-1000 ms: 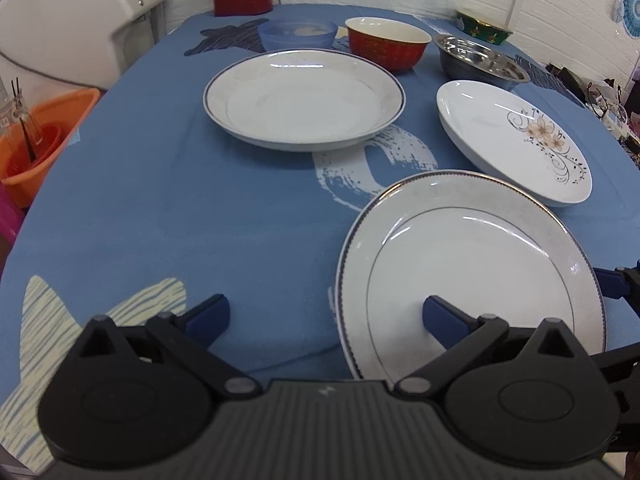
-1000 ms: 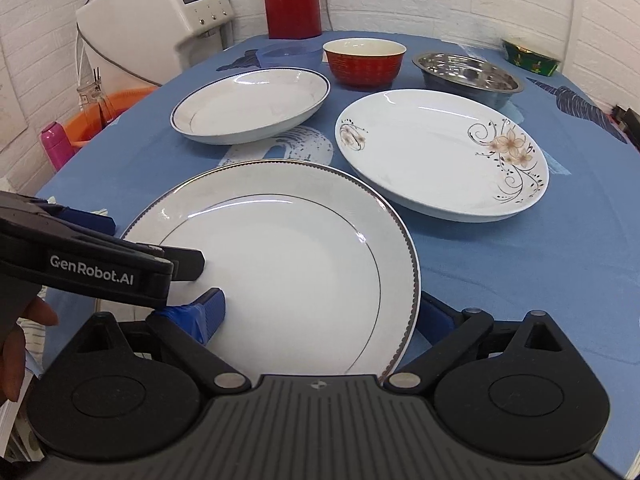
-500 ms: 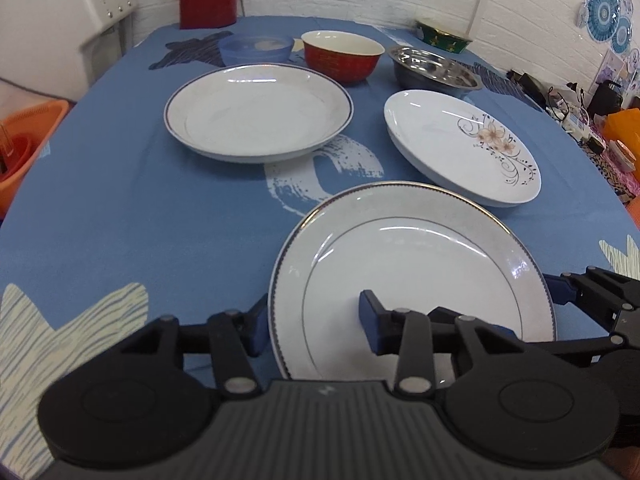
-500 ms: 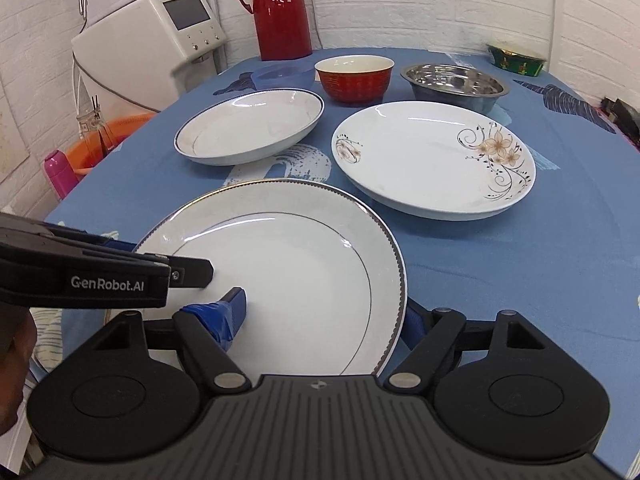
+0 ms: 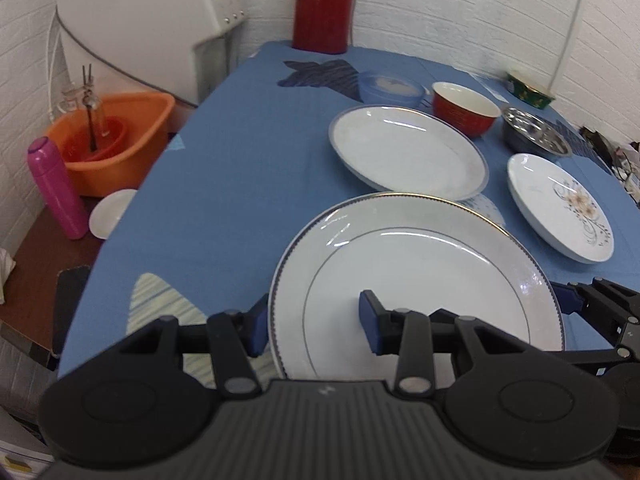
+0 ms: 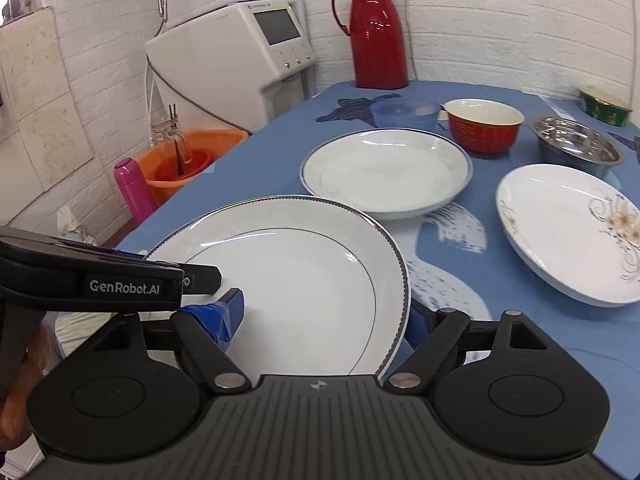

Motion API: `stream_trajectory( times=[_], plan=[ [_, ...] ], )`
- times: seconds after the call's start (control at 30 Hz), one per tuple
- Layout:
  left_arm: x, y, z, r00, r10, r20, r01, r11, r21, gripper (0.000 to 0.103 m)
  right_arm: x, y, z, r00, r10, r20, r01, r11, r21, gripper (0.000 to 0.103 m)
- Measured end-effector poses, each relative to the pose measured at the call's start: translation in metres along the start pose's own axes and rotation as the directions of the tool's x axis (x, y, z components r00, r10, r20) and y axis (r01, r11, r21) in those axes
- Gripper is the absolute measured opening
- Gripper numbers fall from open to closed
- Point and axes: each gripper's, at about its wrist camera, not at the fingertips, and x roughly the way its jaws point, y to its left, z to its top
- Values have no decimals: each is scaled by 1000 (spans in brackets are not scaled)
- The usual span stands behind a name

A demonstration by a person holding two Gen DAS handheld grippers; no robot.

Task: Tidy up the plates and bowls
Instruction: 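Lift and carry the gold-rimmed plate with both tools toward the plain white plate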

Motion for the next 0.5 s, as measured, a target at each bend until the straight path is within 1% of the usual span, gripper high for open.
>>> stream_trajectory(
  times=[0.07,0.2,0.33,0.5],
  plan=[
    [4,11,3,1000,18,12,-18,1000,-4,39,10,7,4,1000,11,-1,-11,1000,-5,69],
    [19,22,6,1000,9,0,-9,1000,-12,39,24,9,4,1000,-5,-26,5,1000,-5,69],
    [32,23,4,1000,6,-13,-6,1000,-2,39,33,8,0,998,-19,-60,20,1000,10,69],
    [35,23,2,1000,7,8,-7,1000,-5,39,37,10,-1,998,-38,-53,37,999,-4,70]
  ],
)
